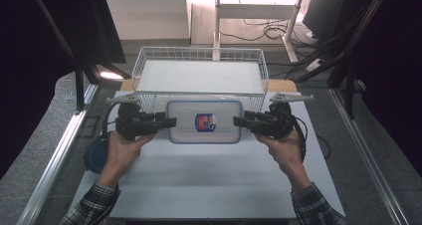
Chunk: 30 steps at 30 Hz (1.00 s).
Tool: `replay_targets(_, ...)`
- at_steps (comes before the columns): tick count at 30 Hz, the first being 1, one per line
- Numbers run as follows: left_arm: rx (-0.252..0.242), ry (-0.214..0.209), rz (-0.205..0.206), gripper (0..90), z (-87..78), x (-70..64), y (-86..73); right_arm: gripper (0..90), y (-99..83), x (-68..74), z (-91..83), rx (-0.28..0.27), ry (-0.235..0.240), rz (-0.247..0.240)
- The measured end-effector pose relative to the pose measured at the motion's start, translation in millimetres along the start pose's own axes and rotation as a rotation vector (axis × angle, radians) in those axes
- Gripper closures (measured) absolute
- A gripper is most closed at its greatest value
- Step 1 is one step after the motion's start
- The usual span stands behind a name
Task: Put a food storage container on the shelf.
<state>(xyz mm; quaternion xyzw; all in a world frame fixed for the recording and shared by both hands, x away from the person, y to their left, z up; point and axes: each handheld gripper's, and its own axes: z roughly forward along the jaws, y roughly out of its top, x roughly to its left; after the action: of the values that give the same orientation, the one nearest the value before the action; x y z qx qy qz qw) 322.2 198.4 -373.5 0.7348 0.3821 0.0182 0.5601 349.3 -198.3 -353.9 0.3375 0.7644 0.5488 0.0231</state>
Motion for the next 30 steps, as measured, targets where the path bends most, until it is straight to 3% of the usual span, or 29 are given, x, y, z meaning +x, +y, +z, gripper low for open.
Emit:
replay_targets(8,-0.030,-0.008,-0.018,53.6,-6.9,7.4,29.8,52.5,37.7,-0.3,0.6,-0.027,0.002,-0.023)
replay_targets(16,-0.036,0.009,-0.009,53.6,-11.6,13.6,62.1,52.5,61.8,-7.8,5.4,-0.043,0.013,-0.014)
replay_targets(30,-0.067,-0.014,-0.071,53.6,-9.5,35.8,87.4,52.6,86.8,-15.4,15.0,-0.058,-0.004,0.017)
